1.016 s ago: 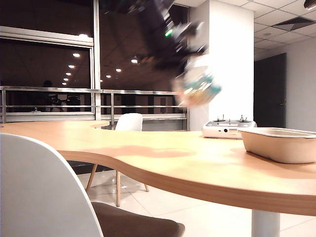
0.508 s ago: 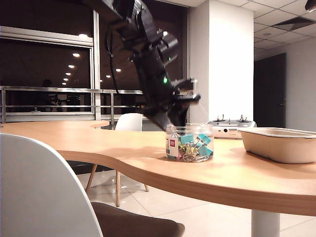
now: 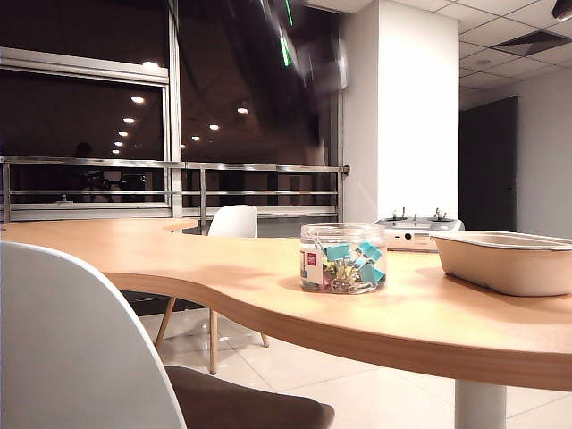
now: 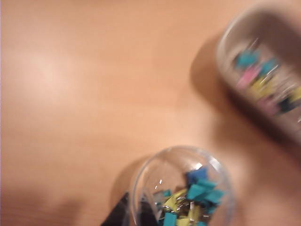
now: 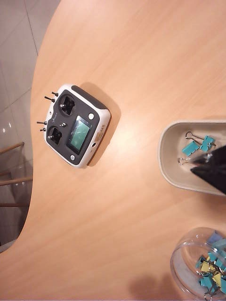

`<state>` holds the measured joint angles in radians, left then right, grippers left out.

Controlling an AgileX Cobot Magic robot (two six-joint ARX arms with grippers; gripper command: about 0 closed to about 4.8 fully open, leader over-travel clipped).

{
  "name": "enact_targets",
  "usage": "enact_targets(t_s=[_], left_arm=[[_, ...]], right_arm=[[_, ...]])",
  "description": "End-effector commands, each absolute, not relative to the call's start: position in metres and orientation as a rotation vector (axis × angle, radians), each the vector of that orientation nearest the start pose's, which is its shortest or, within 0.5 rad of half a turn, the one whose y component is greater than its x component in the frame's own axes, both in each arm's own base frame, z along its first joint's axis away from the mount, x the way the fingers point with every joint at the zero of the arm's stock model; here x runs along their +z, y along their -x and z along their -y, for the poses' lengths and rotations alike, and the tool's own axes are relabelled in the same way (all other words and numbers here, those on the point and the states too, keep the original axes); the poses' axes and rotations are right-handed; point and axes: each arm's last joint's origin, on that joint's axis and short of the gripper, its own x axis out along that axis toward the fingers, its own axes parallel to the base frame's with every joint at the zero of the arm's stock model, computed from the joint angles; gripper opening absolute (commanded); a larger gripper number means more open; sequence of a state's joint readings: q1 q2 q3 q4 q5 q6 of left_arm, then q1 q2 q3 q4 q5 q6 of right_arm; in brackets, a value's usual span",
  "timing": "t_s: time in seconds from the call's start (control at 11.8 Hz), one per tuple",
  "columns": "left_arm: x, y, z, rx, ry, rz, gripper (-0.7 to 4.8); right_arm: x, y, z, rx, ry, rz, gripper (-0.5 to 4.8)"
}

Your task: Pick up the box filled with clips, pour some clips from it into the rectangular paper box, and then put the clip box back on the table.

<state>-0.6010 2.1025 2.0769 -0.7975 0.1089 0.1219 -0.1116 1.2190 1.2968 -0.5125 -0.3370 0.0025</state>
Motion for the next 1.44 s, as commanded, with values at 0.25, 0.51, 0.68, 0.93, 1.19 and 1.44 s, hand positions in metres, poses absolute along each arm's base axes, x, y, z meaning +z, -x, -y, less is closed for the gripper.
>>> enact_targets(t_s=[0.25,0.51,0.68,0.93,1.19,1.44], left_arm=[[0.471,-0.284,0.197,-0.627,-0.27,-0.381,-0.06],[0.494,-0.236,0.163,-0.607,-0.244,-0.308,-0.06],[0.489,-0.182,0.125,-0.593,-0.207,-0.277,-0.06],[0.406,-0.096,0.064,-0.549,-0.205,-0.14,-0.06],[0.312,-0.062,0.038,-0.46,-0.17,-0.049,-0.06],[0.258,-0.056,0.032,-0.421,-0.178,-0.068,-0.06]], right_arm=[[0.413,-0.168,0.011,0.155,-0.018,-0.112,-0.06],[0.386,-0.128,0.006,0.155,-0.004,-0.037,-0.06],[0.339,-0.107,0.004,0.155,0.0,-0.017,-0.06],[0.268,-0.089,0.001,0.162,-0.06,-0.048,-0.06],[0.217,-0.083,0.0,0.17,-0.078,-0.12,-0.06],[0.213,-0.076,0.0,0.171,-0.107,-0.082,0.0]])
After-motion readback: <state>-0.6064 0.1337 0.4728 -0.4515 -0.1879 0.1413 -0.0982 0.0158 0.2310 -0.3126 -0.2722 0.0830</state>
